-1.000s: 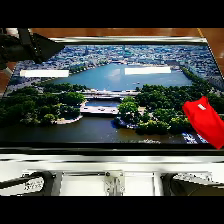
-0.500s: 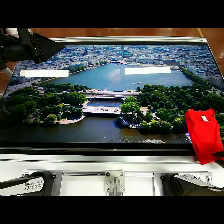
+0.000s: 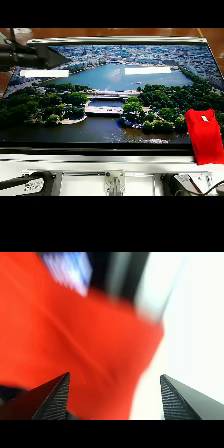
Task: Fold the shirts.
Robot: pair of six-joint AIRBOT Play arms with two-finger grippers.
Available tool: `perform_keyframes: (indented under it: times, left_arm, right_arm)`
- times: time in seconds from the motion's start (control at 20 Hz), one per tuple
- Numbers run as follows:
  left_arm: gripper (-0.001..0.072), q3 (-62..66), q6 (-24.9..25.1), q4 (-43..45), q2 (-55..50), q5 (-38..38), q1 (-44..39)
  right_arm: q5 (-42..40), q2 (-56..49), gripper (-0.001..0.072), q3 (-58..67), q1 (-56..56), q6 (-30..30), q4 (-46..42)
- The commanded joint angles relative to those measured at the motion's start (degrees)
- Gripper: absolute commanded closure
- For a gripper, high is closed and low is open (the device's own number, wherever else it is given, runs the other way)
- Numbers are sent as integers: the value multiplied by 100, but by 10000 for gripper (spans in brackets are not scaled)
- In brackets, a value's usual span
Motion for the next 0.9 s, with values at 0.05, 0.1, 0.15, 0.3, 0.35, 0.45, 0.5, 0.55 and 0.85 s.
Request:
perform_keyframes:
  times: [0.05,0.1,0.15,0.3,0.35,0.45,0.5,0.55,0.85]
  left_arm:
    - [672,7,-1641,4570,-149,334,-1137]
    - [670,7,-1836,5276,-236,251,-1412]
    - [637,4,-1801,5678,-363,81,-1650]
    - [-8,2,-1683,5869,-754,-761,-2033]
    - [-9,-7,-1683,5860,-848,-931,-2061]
    - [-8,-13,-1687,5845,-901,-914,-2044]
    - [-9,-13,-1683,5831,-892,-811,-2035]
    - [-9,-13,-1679,5834,-892,-719,-2031]
    - [-9,-13,-1683,5827,-898,-555,-2020]
  right_arm:
    - [-350,645,47,929,1432,-883,1014]
    - [-133,632,46,925,2135,-802,850]
    - [144,551,45,911,2833,-645,498]
    - [1335,24,43,885,4503,55,-704]
    - [1628,-146,43,885,4793,70,-763]
    - [1904,-398,44,885,5143,85,-763]
    - [1853,-463,44,885,5235,85,-802]
    - [1738,-487,44,885,5276,90,-833]
    - [1196,-490,44,887,5285,177,-793]
